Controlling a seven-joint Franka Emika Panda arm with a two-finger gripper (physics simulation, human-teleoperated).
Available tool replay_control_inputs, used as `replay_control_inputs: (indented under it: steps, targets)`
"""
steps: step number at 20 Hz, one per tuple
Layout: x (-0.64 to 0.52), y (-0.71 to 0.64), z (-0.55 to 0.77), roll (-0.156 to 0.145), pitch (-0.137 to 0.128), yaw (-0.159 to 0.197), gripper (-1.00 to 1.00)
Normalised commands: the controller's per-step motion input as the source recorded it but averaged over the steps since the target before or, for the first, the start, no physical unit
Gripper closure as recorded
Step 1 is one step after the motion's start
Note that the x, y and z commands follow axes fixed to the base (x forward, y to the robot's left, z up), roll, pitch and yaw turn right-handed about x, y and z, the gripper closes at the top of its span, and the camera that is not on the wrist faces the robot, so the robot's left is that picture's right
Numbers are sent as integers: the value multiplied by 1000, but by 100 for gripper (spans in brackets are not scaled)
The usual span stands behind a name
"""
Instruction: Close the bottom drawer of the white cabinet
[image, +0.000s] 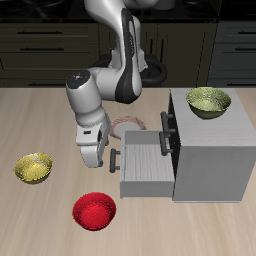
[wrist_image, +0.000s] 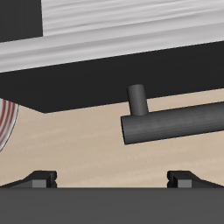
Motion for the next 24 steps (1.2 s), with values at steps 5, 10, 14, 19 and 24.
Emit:
replay_control_inputs:
  steps: [5, 10, 14, 19, 24]
  targets:
    - [55, 64, -19, 43, -35, 31, -100]
    - [85, 48, 17, 7, -15, 18, -100]
    - [164, 144, -31, 42, -60, 24, -100]
    - [118, 152, -63, 41, -45, 7, -100]
    - [133, 249, -85, 43, -36, 2, -100]
